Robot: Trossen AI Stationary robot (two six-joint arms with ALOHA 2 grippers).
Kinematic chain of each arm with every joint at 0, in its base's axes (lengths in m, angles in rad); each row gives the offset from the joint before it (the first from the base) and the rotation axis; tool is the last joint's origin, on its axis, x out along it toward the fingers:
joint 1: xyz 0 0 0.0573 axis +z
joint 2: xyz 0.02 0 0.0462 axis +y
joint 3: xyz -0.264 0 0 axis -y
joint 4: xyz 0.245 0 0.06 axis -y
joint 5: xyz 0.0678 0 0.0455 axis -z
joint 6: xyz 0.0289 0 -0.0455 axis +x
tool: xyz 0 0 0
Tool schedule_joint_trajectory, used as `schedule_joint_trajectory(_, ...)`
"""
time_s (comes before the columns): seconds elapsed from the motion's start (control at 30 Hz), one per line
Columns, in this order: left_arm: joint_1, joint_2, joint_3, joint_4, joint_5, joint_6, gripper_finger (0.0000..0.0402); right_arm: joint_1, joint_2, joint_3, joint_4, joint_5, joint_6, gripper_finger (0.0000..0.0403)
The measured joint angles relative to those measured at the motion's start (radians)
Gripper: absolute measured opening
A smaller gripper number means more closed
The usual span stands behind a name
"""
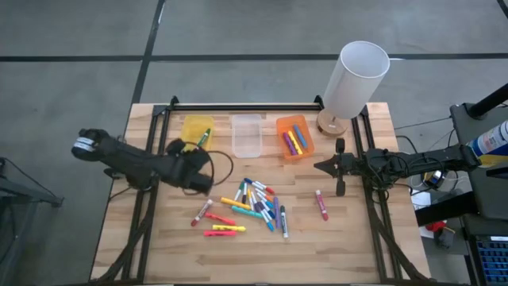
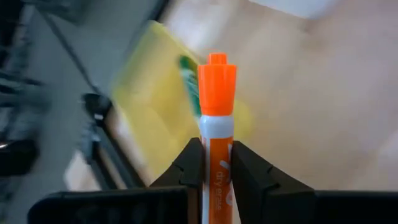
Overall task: Pick & Place Markers
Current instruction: Put the orange marker pen into the yellow bin
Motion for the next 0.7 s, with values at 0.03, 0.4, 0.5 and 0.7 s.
schedule_joint_trajectory(0.03, 0.032, 0.000, -0.001, 0.004, -0.016, 0.014, 0.0049, 0.000, 0.000, 0.000, 0.000, 0.000, 0.000, 0.0008)
schedule_joint_trajectory(0.4, 0.460, 0.000, -0.042, 0.239, 0.020, 0.205, 0.0050, 0.000, 0.000, 0.000, 0.000, 0.000, 0.000, 0.0008)
schedule_joint_trajectory(0.5, 0.577, 0.000, -0.043, 0.316, 0.097, 0.206, 0.0050, 0.000, 0.000, 0.000, 0.000, 0.000, 0.000, 0.0008)
schedule_joint_trajectory(0.7, 0.765, 0.002, -0.045, 0.469, 0.313, 0.281, 0.0051, 0.000, 0.000, 0.000, 0.000, 0.000, 0.000, 0.0008)
